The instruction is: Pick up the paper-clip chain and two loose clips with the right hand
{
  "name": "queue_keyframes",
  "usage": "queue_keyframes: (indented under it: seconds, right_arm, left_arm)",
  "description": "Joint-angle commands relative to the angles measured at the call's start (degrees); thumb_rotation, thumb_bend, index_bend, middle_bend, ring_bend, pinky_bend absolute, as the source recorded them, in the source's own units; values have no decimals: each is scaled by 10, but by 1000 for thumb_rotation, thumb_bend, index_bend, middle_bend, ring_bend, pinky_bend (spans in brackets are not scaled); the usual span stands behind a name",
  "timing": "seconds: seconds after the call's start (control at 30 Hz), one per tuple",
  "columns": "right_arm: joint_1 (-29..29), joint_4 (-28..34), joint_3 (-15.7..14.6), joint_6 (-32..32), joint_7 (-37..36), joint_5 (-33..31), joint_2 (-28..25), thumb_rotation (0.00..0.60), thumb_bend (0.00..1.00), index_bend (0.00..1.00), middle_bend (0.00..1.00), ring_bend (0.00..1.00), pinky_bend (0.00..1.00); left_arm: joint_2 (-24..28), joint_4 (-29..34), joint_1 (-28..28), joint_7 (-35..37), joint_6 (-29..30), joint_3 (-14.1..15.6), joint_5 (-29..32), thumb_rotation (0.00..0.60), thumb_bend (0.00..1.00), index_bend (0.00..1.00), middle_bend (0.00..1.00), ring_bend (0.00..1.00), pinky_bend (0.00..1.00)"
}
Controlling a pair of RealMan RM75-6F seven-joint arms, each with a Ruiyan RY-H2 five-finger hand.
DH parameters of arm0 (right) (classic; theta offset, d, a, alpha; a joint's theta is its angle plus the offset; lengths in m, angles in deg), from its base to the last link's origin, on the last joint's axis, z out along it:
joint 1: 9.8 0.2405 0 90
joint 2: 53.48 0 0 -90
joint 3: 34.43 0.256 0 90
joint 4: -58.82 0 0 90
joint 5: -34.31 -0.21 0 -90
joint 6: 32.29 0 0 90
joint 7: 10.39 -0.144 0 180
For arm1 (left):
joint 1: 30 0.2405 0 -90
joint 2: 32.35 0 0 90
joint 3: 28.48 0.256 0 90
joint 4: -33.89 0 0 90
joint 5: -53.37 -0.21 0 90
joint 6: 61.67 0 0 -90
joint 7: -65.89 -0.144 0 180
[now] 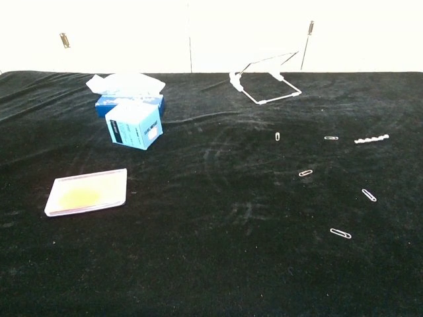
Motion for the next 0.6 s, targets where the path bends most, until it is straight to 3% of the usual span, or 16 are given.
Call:
queue_keyframes:
  seconds: [0.03,0.2,0.6]
  right_arm:
    - [45,0,30,57,-8,-34,-2,600,166,345,0,0,0]
    - [95,-26,61,122,-25,-81,20,600,197,451,0,0,0]
    - [200,-117,97,265,50,-199,110,600,307,466,0,0,0]
  left_arm:
    - [1,0,1,3,1,-1,2,600,449,0,0,0,0]
    - [5,0,2,14,4,1,-3,600,450,0,0,0,0]
    - [14,-3,2,40,9,2,-5,600,450,0,0,0,0]
